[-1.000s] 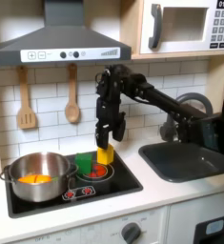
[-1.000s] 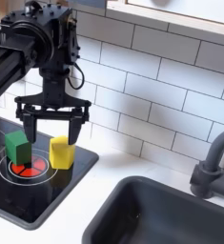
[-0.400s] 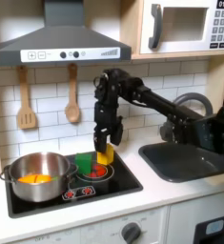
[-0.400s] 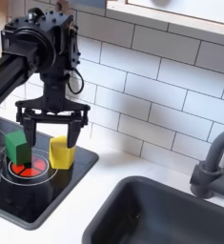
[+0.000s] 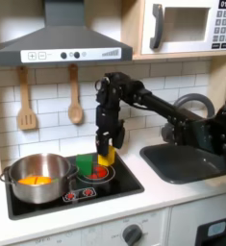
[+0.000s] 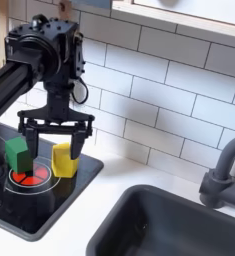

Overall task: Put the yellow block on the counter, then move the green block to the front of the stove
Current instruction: 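Put the yellow block on the counter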

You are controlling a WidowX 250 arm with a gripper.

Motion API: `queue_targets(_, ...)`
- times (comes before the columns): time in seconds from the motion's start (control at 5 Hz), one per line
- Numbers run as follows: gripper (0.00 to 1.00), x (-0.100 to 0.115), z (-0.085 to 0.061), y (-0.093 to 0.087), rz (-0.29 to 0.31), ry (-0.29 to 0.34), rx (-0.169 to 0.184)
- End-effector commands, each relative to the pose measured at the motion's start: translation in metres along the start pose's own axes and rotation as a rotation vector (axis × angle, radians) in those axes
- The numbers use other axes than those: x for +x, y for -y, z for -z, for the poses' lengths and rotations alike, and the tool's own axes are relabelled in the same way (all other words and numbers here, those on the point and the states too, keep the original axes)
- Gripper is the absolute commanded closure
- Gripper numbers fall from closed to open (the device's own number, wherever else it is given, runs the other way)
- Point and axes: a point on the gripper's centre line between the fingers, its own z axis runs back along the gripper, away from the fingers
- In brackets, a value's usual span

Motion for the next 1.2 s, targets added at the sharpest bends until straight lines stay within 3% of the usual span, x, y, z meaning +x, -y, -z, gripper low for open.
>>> queue_targets(0.0, 0.00, 0.001, 0.002, 0.011, -0.013, -0.001, 0.002)
queue_targets(0.4, 0.00, 0.013, 0.000, 0.008, -0.075, -0.001, -0.005)
queue_targets(1.0, 0.00, 0.018, 0.005, 0.010, -0.085, -0.007, 0.017)
